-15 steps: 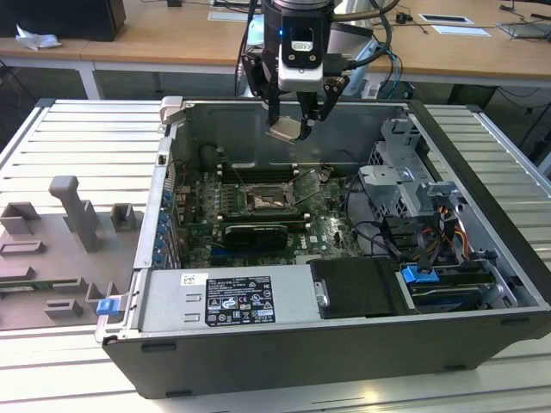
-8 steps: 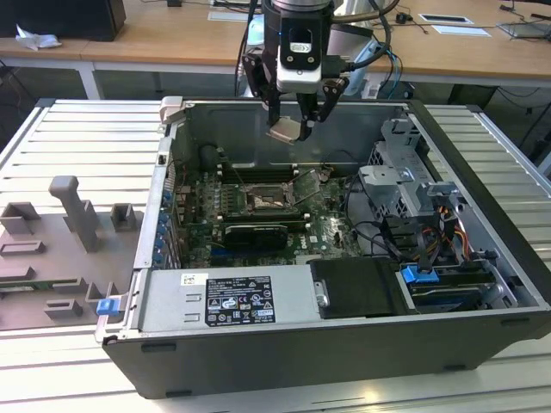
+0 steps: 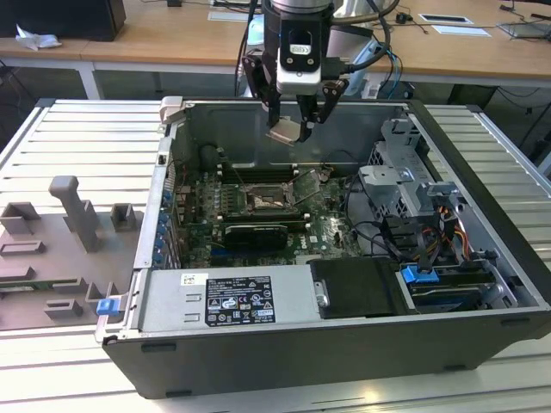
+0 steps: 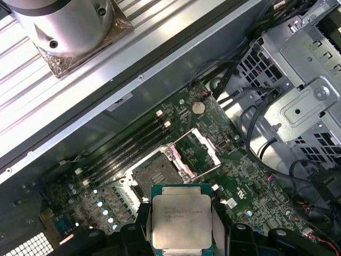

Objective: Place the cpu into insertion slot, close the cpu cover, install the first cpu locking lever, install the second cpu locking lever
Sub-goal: 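Place the cpu into insertion slot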

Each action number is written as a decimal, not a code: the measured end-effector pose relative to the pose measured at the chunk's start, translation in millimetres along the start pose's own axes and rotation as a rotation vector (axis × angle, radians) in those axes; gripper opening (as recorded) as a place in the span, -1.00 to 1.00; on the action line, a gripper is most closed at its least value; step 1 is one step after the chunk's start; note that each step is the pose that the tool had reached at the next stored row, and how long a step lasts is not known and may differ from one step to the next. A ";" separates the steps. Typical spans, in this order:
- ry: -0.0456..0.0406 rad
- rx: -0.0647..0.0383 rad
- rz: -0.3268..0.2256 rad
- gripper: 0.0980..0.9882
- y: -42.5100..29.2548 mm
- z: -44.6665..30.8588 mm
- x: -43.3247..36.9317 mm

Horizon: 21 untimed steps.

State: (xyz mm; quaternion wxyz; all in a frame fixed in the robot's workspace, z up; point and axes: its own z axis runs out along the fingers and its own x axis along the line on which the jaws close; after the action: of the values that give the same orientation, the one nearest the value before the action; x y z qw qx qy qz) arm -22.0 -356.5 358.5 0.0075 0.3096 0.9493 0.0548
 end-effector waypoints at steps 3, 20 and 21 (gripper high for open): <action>-0.0001 0.000 0.001 0.00 0.0 0.3 0.0; -0.0031 -0.001 0.028 0.00 -0.3 2.6 0.0; -0.0035 -0.001 0.032 0.00 -0.3 2.7 0.0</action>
State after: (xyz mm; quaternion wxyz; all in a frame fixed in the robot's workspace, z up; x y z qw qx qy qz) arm -22.0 -356.4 355.7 0.0084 0.3246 0.9442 0.0548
